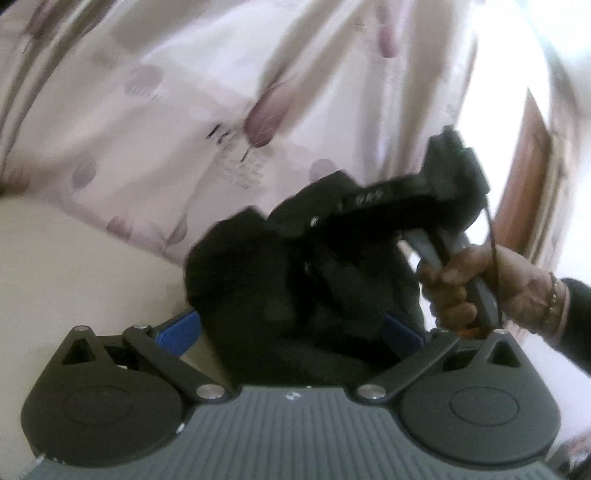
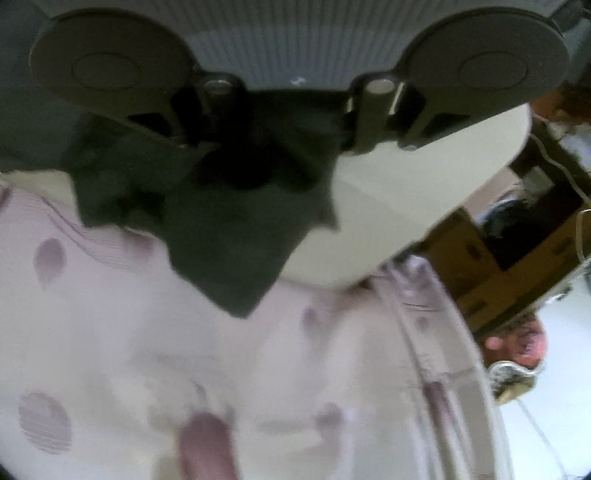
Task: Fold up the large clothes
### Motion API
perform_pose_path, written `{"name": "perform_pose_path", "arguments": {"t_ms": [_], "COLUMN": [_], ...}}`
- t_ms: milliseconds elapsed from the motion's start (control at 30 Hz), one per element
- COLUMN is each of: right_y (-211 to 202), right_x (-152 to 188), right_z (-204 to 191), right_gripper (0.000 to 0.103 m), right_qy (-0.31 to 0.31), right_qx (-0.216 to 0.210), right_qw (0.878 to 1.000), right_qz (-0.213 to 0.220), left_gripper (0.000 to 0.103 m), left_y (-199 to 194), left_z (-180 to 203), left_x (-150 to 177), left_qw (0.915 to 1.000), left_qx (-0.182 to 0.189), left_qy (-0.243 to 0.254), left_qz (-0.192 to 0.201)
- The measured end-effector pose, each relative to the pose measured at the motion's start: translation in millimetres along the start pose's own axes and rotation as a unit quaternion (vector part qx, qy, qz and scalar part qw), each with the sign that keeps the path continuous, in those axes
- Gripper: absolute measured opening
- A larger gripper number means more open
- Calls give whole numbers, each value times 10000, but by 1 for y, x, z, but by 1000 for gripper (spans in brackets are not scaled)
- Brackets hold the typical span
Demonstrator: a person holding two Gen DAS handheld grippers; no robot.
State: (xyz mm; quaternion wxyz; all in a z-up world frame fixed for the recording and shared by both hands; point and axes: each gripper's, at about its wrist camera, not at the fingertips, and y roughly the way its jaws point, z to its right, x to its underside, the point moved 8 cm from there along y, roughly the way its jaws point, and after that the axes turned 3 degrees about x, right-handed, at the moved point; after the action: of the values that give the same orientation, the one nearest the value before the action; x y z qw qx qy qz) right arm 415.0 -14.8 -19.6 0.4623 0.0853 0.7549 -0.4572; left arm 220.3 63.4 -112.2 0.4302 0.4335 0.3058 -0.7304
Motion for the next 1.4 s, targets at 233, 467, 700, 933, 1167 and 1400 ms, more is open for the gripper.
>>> {"name": "perform_pose_path", "arguments": {"t_ms": [233,467,700,933,1167,1400], "right_y": [7,24,89,87,142,152], "right_x": [0,-4,-29,5,62,73], "right_z": [28,7,-23,-1,49,70], "right_gripper": [14,78,86,37,29,29], "right_qy": [343,938,1402,216,-479,68], "right_qx": [-51,-575,-907,335,1053,794], "right_qw": [9990,9937,9851,9992,9914,9954], "right_qz": [-267,-216,-404,-99,-618,-523], "left_gripper": [103,103,103,103,103,103], "left_y": [20,-28,-61,-23,64,140], "left_z": [-55,-114,-100,-125,-151,-149], "left_x": [0,-15,-42,-45,-10,15], "left_qw": [9935,9784,9879,9862,9559,9444], "left_qx": [-214,-754,-485,-225,370,476], "left_qy": [-1115,-1857,-1412,-1596,-2282,-1780], "left_qz": [-11,508,412,-377,-1811,-2722]}}
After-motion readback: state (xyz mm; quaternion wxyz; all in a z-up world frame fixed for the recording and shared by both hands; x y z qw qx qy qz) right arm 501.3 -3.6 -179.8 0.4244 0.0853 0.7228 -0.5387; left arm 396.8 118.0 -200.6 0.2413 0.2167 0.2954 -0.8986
